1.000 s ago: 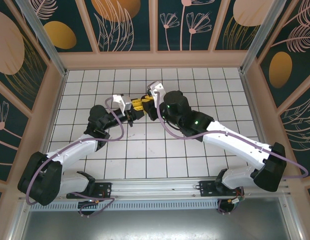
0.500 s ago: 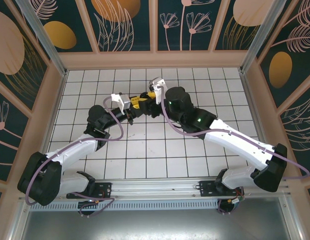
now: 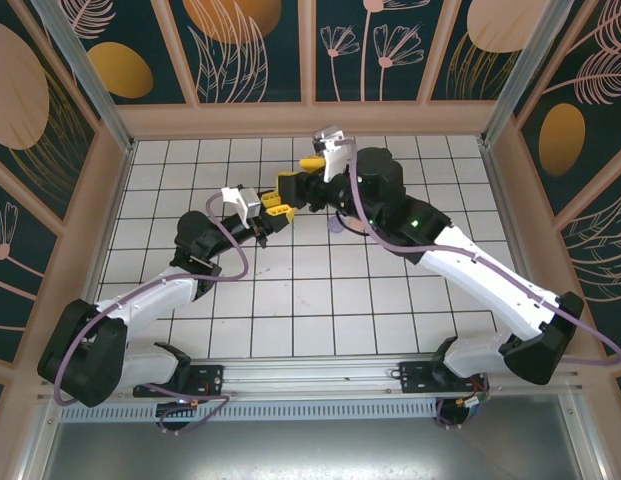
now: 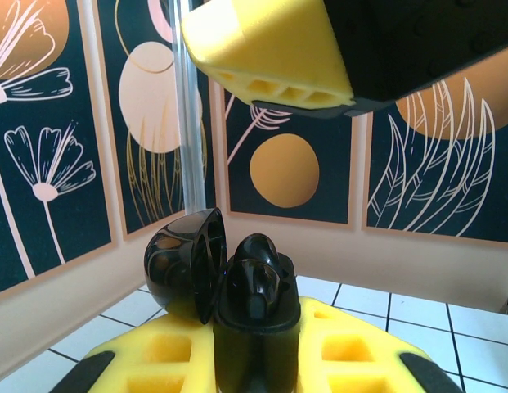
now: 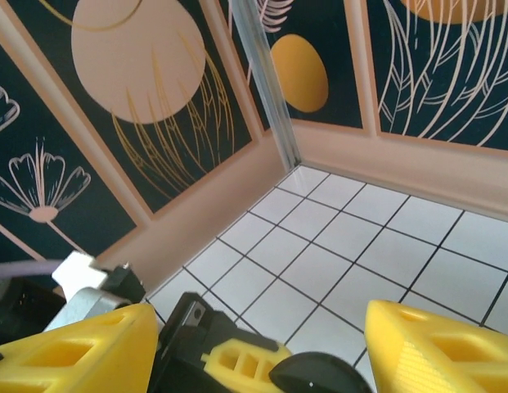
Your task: Insert wireless bluetooth earbuds into charging case
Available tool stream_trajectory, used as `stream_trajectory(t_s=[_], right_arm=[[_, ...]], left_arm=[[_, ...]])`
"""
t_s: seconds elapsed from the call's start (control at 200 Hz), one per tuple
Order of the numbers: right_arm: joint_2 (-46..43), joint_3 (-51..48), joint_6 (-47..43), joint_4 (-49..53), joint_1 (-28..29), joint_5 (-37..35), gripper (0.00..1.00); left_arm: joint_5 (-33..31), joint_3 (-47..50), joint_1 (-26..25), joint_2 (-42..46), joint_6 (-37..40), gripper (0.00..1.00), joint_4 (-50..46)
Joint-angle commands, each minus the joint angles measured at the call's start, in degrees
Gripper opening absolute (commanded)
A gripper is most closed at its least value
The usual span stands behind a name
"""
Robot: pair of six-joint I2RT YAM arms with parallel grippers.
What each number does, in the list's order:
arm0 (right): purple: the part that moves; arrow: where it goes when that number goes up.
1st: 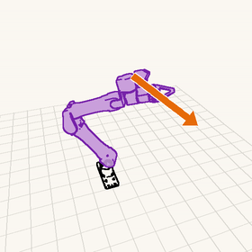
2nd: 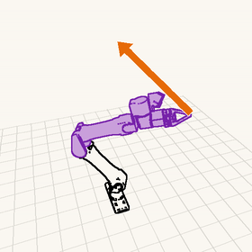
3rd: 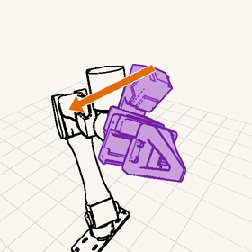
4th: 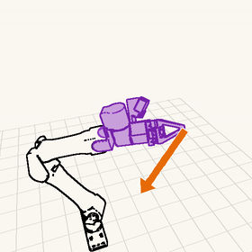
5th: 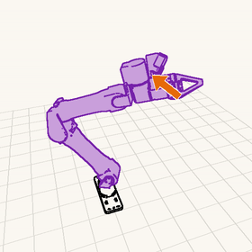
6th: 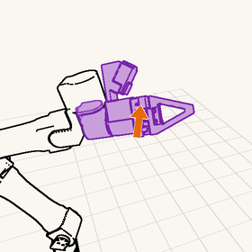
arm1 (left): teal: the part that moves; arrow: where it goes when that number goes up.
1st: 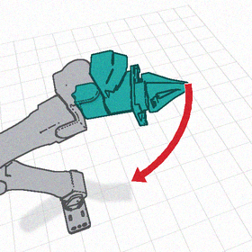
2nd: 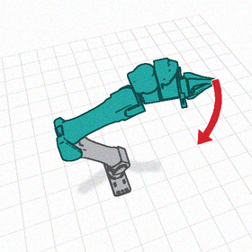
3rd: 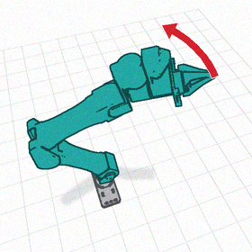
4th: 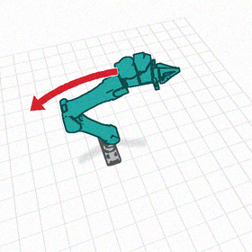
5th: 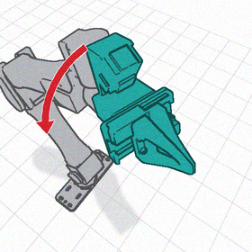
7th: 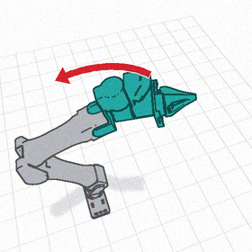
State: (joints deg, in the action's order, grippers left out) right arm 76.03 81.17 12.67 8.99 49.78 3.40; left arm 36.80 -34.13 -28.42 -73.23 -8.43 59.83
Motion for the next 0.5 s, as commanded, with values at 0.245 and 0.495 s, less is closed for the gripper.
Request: stream_trajectory(t_s=[0.245, 0.495], right_arm=[[8.81, 11.47, 5.13, 15.31, -7.42, 4.68, 0.14], [18.1, 18.88, 4.15, 23.04, -9.34, 8.88, 0.0]], left_arm=[[0.65, 1.64, 0.11, -0.86, 7.63, 0.0, -1.11], [2.01, 1.87, 0.12, -0.5, 13.36, 0.0, -4.72]])
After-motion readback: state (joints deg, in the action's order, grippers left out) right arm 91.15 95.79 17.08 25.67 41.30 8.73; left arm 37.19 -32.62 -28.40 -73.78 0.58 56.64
